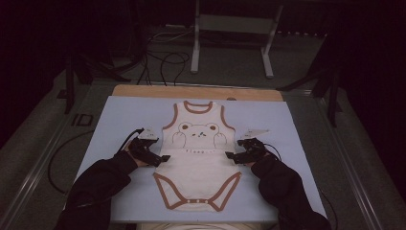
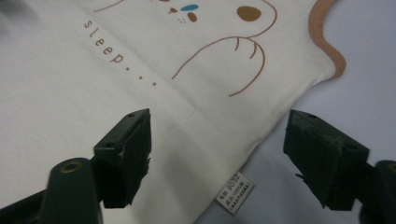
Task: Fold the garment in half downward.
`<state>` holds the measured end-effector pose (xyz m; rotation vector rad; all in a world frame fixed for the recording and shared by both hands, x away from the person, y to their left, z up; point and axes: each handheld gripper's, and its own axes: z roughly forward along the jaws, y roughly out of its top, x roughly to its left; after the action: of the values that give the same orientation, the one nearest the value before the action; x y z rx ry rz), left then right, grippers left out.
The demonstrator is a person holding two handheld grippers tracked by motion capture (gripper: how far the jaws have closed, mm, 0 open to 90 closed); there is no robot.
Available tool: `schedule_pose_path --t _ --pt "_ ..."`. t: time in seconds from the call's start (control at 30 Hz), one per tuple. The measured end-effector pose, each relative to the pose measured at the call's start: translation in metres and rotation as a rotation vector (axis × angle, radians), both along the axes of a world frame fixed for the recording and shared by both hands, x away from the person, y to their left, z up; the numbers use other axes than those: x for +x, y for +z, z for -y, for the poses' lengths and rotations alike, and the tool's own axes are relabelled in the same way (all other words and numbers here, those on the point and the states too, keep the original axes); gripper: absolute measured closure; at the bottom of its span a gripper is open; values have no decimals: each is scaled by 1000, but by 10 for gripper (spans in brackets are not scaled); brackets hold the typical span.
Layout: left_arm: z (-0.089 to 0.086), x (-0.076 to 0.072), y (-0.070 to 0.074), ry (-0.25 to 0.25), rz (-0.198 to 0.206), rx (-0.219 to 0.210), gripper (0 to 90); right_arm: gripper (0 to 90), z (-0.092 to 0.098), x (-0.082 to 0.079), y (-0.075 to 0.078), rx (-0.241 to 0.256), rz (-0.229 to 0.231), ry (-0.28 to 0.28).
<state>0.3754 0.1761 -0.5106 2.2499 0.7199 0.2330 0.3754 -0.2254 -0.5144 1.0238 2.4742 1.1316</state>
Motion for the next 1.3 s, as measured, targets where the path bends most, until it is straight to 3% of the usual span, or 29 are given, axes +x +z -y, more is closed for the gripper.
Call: schedule_pose_path --t 0.33,0.5,0.67,1.0,1.2,1.3 --pt "-1 4 -7 42 -6 44 267 337 -2 5 -8 -35 -31 -1" --pt "2 3 -9 46 5 71 376 417 -2 4 -8 -58 -13 -4" --pt "5 5 -9 42 -11 60 491 515 -3 2 -7 -85 -2 6" --pt "16 8 -7 55 -36 59 658 697 -4 1 -6 -84 -6 12" --pt "21 8 -6 58 -51 57 821 849 -6 2 -5 -92 -16 30" --pt "22 8 -6 59 -46 62 880 875 -7 1 -4 -91 -19 35"
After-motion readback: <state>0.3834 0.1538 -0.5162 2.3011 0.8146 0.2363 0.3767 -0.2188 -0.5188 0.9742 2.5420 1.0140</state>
